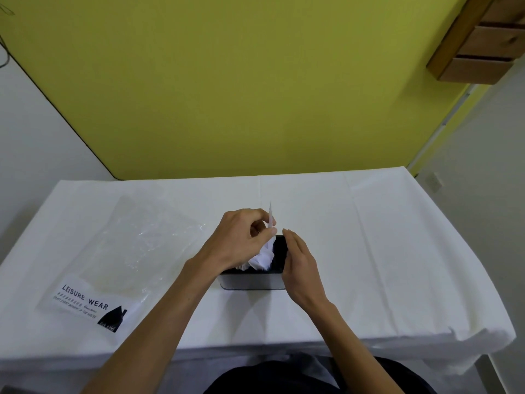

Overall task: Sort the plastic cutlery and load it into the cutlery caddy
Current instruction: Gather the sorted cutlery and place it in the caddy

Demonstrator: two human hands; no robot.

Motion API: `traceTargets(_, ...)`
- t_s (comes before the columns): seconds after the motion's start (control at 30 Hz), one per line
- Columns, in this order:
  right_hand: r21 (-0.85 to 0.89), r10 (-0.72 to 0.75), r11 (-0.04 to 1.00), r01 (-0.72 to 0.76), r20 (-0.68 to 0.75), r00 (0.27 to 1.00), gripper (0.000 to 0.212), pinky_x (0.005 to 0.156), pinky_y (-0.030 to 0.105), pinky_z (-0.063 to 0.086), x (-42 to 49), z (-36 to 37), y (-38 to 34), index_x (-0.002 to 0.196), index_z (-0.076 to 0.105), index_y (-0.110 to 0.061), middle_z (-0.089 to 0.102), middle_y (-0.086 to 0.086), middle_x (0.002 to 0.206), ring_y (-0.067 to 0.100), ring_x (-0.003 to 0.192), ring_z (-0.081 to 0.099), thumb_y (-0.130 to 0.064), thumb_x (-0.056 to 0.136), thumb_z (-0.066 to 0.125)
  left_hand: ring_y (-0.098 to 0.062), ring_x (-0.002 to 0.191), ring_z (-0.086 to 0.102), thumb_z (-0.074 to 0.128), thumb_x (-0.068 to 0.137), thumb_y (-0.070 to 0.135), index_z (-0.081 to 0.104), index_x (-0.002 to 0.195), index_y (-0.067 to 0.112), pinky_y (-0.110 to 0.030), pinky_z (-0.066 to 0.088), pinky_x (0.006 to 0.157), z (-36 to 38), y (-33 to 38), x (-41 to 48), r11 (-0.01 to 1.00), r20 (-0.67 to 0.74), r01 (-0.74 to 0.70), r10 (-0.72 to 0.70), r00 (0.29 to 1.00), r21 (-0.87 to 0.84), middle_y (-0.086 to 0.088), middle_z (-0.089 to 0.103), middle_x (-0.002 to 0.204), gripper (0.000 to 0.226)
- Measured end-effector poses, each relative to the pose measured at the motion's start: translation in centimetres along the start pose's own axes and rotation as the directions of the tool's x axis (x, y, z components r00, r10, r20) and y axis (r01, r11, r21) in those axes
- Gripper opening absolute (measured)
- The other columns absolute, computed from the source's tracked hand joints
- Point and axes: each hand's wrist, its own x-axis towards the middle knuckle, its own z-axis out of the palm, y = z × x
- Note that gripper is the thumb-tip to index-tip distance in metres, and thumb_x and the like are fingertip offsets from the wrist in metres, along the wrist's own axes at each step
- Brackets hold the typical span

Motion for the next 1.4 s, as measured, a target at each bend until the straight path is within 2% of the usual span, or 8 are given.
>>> traceTargets(0.17,0.011,0.002,1.0,-0.002,-0.007,1.0,0.051,0.12,0.032,0.028,0.1,0.1,0.2,0.153,0.033,-0.008,0.035,0.004,0.158,0.019,0.145,0.034,-0.006,0.102,0.041,-0.003,0.076,0.061,0.071,0.091,0.031,0.073,0.097,0.018,-0.016,0.046,0.071,0.9,-1.2,0.3,0.998,-0.046,-0.063,0.064,0.997,0.024,0.009,0.066,0.099,0.015)
traceTargets(0.43,0.008,-0.01,1.0,0.011,-0.009,1.0,0.051,0.119,0.038,0.031,0.0,0.1,0.3,0.153,0.033,-0.008,0.036,0.004,0.158,0.019,0.144,0.036,-0.008,0.102,0.039,-0.004,0.072,0.055,0.068,0.094,0.029,0.069,0.095,0.017,-0.02,0.045,0.071,1.8,-1.8,0.0,0.992,-0.074,-0.125,0.125,0.989,0.004,0.012,0.06,0.088,0.012)
traceTargets(0.7,-0.006,0.005,1.0,-0.005,-0.007,1.0,0.052,0.119,0.031,0.03,0.1,0.1,0.3,0.153,0.033,-0.009,0.036,0.004,0.157,0.018,0.144,0.036,-0.004,0.102,0.039,-0.004,0.065,0.046,0.062,0.097,0.021,0.039,0.073,0.047,-0.024,0.034,0.059,1.9,-1.6,-0.1,0.985,-0.144,-0.166,0.172,0.974,0.05,0.016,0.046,0.068,0.042)
traceTargets(0.87,0.009,0.006,1.0,-0.006,-0.014,1.0,0.05,0.119,0.028,0.029,0.2,0.2,0.3,0.153,0.033,-0.011,0.037,0.002,0.157,0.017,0.143,0.037,-0.007,0.103,0.036,-0.006,0.075,0.044,0.069,0.09,0.025,0.061,0.078,0.024,-0.031,0.046,0.065,2.1,-2.2,-0.1,0.983,-0.163,-0.122,0.144,0.976,0.138,0.012,0.054,0.079,0.015)
traceTargets(1.0,0.008,0.012,1.0,-0.012,-0.008,1.0,0.05,0.118,0.026,0.029,0.2,0.1,0.4,0.154,0.033,-0.013,0.036,0.001,0.157,0.016,0.143,0.036,-0.009,0.104,0.036,-0.007,0.095,0.048,0.072,0.084,0.033,0.071,0.086,0.021,-0.031,0.049,0.075,1.9,-2.6,-0.1,0.987,-0.152,-0.089,0.11,0.982,0.137,0.012,0.053,0.095,0.012)
traceTargets(1.13,0.017,0.013,1.0,-0.012,-0.015,1.0,0.05,0.117,0.027,0.031,0.2,0.2,0.3,0.153,0.034,-0.014,0.038,0.001,0.156,0.016,0.141,0.038,-0.009,0.104,0.035,-0.002,0.107,0.049,0.071,0.085,0.039,0.071,0.112,0.032,-0.012,0.041,0.082,1.3,-2.0,0.1,0.993,-0.177,-0.117,0.12,0.977,0.024,0.015,0.053,0.103,0.028)
traceTargets(1.2,0.01,0.019,1.0,-0.019,-0.012,1.0,0.05,0.116,0.024,0.029,0.1,0.2,0.3,0.153,0.033,-0.013,0.037,0.001,0.156,0.016,0.141,0.038,-0.009,0.104,0.036,-0.003,0.109,0.05,0.071,0.089,0.034,0.072,0.108,0.035,-0.006,0.036,0.081,1.3,-1.7,0.2,0.99,-0.203,-0.141,0.133,0.97,-0.027,0.016,0.056,0.102,0.02)
traceTargets(1.4,0.012,0.019,1.0,-0.019,-0.008,1.0,0.05,0.117,0.027,0.03,0.2,0.0,0.2,0.153,0.034,-0.014,0.037,0.001,0.156,0.016,0.142,0.037,-0.008,0.103,0.036,-0.008,0.105,0.052,0.071,0.089,0.027,0.078,0.092,0.027,-0.029,0.046,0.092,2.4,-3.2,0.1,0.988,-0.146,-0.143,0.149,0.978,0.051,0.014,0.066,0.104,0.007)
